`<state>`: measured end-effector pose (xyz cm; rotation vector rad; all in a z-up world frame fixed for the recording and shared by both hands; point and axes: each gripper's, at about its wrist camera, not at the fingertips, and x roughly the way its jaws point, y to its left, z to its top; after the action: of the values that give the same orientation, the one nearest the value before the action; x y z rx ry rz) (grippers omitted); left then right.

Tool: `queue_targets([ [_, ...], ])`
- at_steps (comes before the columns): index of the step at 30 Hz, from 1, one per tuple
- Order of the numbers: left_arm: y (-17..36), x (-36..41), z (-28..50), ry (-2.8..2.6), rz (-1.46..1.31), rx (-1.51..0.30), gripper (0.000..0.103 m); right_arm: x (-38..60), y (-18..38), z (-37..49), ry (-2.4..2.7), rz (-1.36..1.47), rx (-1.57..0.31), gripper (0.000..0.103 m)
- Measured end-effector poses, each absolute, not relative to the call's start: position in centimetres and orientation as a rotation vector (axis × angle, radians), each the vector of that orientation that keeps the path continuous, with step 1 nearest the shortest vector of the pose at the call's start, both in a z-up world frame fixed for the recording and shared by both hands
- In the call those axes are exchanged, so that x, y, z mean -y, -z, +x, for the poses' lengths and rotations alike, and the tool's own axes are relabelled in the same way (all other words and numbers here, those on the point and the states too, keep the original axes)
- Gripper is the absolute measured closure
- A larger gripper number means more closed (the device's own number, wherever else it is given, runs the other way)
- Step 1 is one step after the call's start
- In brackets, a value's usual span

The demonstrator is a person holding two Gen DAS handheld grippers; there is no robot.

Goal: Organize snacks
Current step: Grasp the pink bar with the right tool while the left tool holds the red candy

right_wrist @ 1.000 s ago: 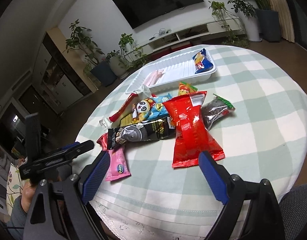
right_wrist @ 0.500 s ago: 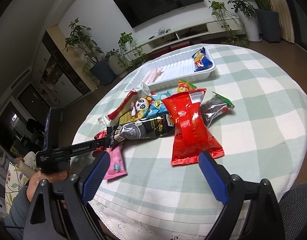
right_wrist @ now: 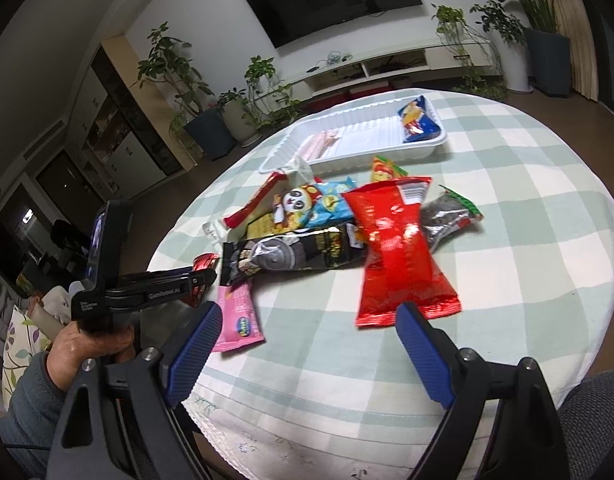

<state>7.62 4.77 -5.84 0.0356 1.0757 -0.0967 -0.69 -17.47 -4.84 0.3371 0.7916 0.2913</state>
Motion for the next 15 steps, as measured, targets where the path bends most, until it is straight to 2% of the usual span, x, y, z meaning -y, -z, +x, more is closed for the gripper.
queue_targets([
  [9,5.6,-5.7,6.2,0.145,-0.001,-1.074,0.080,12.6,4.9,0.0,-0.376,0.237,-0.841,0.016],
  [15,5.1,-6.6,4.9,0.177,-0.065,-1.059,0.080,8.9,6.4,2.4,-0.389,0.114,-0.932,0.025],
])
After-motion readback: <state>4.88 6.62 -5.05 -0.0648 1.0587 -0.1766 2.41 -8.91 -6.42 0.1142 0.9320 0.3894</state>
